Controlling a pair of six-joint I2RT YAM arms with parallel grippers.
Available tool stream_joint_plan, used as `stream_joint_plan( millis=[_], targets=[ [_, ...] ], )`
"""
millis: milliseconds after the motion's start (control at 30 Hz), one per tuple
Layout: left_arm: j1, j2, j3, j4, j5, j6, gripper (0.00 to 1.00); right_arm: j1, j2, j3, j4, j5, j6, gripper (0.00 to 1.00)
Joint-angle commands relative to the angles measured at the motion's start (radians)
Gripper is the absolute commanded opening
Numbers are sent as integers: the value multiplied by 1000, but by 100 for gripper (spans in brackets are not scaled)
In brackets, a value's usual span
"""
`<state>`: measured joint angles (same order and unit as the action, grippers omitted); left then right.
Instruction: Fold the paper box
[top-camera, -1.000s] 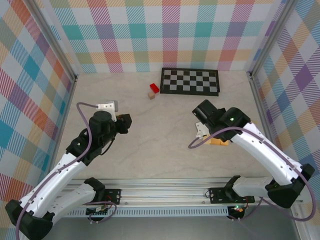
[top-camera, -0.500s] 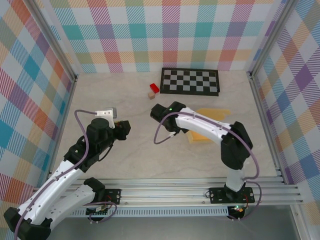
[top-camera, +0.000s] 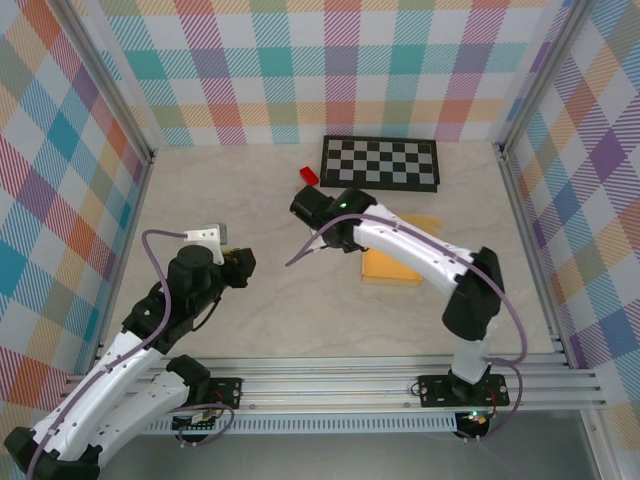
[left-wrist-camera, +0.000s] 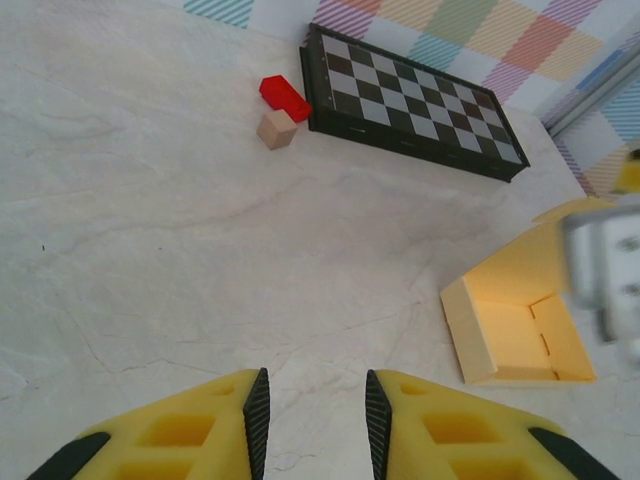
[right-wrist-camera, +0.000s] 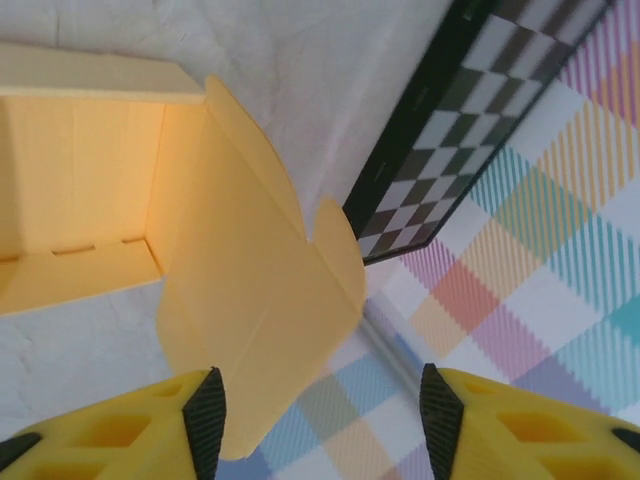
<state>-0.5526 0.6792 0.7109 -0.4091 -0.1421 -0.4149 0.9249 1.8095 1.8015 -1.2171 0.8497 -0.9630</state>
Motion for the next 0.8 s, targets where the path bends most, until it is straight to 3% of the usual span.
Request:
stream_joint_plan(
  millis=[0,133,267,467,667,767],
  targets=[
    [16,53,-10,86,77,-21,37,-24,-165,-46,4,-90,217,64],
    [14,228,37,247,209,-9,42,-182,-363,-179,133,-287,493,64],
    [-6,467,121,396,353,90,52,-414,-568,-363,324,-438,765,70],
    [-84,766,231,609,440,308,54,-620,-673,-527,437,-578,884,71],
    [-116,1000,456,518,555,533,58,-707,-663,-610,518,-678,969,72],
    [-125,1085,558,435,554,602,59,-736,-633,-629,532,-719,982,72]
  ],
)
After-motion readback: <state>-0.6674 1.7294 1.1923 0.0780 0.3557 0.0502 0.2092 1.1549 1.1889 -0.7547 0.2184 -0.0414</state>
